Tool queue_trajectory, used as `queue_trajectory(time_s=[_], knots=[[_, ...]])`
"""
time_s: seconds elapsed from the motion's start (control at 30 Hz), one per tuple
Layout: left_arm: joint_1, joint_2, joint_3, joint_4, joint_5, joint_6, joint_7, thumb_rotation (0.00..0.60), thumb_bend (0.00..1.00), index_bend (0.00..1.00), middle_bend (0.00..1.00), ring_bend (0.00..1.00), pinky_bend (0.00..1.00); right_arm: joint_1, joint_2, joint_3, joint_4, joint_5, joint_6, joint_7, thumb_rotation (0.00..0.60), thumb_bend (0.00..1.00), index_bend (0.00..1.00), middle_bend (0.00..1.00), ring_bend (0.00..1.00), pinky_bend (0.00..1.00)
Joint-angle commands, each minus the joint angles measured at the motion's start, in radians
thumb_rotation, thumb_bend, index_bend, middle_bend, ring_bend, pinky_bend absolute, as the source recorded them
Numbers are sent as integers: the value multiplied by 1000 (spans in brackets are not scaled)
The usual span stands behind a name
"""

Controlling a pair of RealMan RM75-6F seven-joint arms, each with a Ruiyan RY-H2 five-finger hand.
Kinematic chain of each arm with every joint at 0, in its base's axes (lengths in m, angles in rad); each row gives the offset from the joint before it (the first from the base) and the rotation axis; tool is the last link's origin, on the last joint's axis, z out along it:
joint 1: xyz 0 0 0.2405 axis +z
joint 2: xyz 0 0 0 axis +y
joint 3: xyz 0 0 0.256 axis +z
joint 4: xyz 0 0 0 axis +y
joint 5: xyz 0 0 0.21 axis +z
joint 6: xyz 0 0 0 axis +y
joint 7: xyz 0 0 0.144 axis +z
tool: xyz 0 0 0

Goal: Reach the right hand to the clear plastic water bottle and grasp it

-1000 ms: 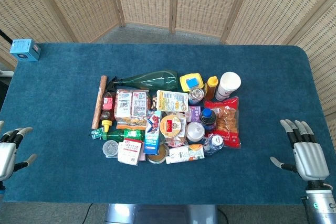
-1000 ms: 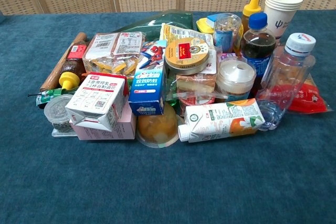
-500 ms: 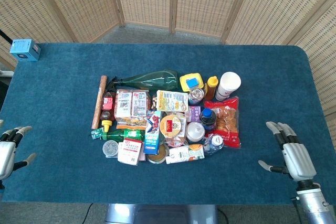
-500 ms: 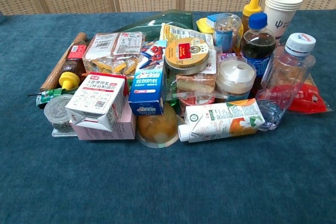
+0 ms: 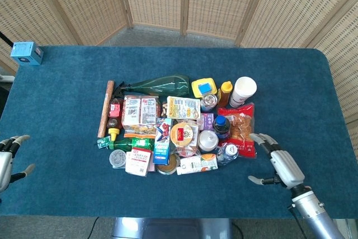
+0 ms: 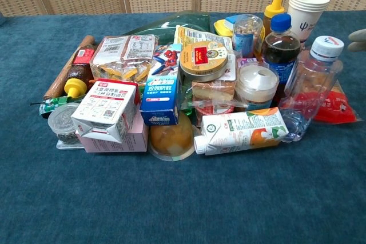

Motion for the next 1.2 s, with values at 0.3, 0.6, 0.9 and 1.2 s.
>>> queue_trajectory(time_s=[0.3, 0.6, 0.9, 1.2], knots=[[15, 1, 0, 18, -10, 11, -21, 600, 0, 251, 331, 338, 0, 52, -39, 9, -2, 27, -55, 0, 600, 0, 0, 0, 0, 0], [27, -4, 1, 38, -22, 12, -43, 600, 0, 250, 328, 337, 0, 91, -59, 12, -10, 51, -103, -20, 600, 0, 0, 0, 0, 0], [30, -9, -1, 54, -26, 9, -57, 600, 0, 250, 327, 337, 0, 110, -70, 11, -16, 66, -120, -38, 600, 0, 0, 26, 0, 0], [35, -11, -1, 58, -27, 11, -62, 600, 0, 248, 326, 337, 0, 122, -76, 6, -22, 73, -127, -36, 600, 0, 0, 123, 8, 0]])
